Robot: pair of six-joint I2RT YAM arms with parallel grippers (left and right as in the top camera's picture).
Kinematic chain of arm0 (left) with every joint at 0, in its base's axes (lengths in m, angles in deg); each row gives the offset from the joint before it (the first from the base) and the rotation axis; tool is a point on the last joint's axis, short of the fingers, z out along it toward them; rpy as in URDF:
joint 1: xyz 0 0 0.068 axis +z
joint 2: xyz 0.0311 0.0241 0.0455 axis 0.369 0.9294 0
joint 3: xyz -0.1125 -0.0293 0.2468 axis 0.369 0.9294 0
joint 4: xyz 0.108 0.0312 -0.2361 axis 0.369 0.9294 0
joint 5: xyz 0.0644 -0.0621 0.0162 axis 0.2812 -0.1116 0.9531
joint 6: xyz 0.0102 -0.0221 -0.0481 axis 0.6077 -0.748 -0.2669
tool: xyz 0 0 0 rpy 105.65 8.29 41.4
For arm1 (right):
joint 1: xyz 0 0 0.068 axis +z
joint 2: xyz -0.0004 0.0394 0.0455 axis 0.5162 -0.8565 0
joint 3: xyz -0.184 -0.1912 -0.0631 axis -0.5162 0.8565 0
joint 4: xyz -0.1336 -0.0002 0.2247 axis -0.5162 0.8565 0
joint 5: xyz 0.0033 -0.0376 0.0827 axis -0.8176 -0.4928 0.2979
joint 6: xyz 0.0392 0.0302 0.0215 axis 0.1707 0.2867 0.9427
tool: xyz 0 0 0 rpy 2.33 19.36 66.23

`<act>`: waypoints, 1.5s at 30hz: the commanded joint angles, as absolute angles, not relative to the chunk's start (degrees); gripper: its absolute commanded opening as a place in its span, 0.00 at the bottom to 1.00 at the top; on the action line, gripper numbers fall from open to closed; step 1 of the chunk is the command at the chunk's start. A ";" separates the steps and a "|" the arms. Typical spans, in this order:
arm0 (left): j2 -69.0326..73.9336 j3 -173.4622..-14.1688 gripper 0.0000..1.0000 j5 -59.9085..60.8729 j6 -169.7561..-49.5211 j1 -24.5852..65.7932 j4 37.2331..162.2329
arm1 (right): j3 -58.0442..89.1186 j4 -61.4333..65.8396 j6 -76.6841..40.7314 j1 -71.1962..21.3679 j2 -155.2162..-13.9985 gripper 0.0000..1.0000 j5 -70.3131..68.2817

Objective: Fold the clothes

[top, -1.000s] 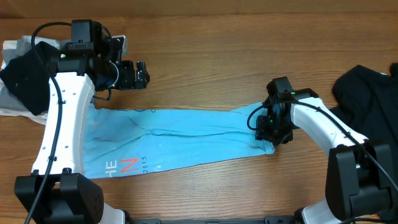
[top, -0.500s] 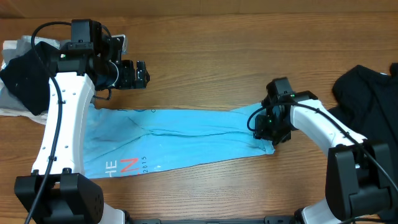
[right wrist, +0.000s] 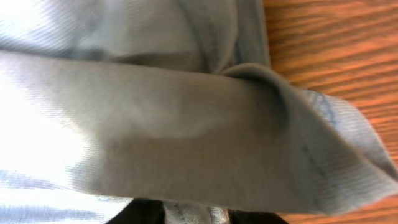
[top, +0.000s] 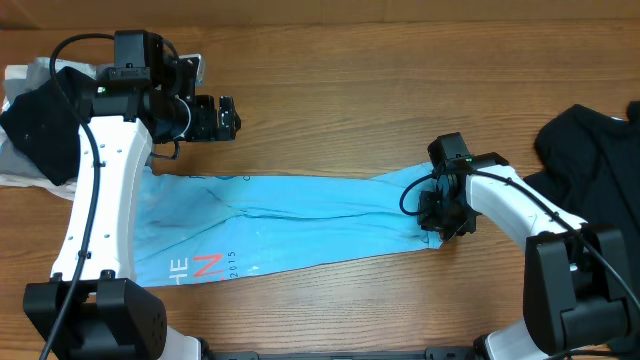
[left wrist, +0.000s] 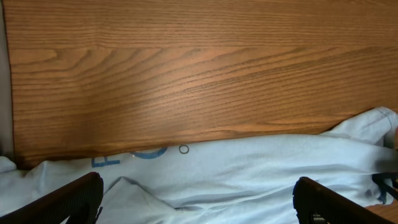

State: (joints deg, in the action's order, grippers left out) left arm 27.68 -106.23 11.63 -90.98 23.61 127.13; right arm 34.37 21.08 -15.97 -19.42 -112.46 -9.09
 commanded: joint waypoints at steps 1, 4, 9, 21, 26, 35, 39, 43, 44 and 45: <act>28.21 -105.86 1.00 12.00 -89.87 23.48 126.76 | 34.24 21.16 -13.60 -19.57 -111.94 0.28 -13.62; 28.21 -105.86 1.00 12.00 -89.87 23.48 126.74 | 34.06 21.34 -12.27 -19.57 -111.94 0.24 -15.69; 28.21 -105.86 1.00 12.00 -89.87 23.48 126.76 | 34.06 21.51 -11.16 -19.57 -111.94 0.20 -16.70; 28.21 -105.86 1.00 12.00 -89.87 23.48 126.76 | 33.78 25.91 -3.24 -19.57 -111.94 0.27 -28.85; 28.21 -105.86 1.00 12.00 -89.87 23.48 126.78 | 32.86 27.02 -3.07 -19.57 -111.94 0.31 -31.76; 28.21 -105.86 1.00 12.00 -89.89 23.48 126.78 | 27.74 33.49 2.90 -19.57 -111.94 0.72 -40.06; 28.21 -105.86 1.00 12.00 -89.87 23.48 127.00 | 27.68 32.97 2.88 -19.57 -111.94 0.88 -39.36; 28.21 -105.86 1.00 12.00 -89.87 23.48 127.28 | 27.68 33.40 2.46 -19.57 -111.94 0.96 -39.19; 28.21 -105.86 1.00 11.98 -89.87 23.48 127.31 | 27.68 33.58 2.46 -19.57 -111.94 0.96 -39.08; 28.21 -105.86 1.00 12.00 -89.87 23.48 127.31 | 27.70 33.95 2.48 -19.57 -111.94 0.96 -38.95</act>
State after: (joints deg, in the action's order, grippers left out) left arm 27.68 -106.23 11.63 -90.98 23.61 127.22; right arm 28.97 33.54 1.96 -19.42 -112.46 -38.05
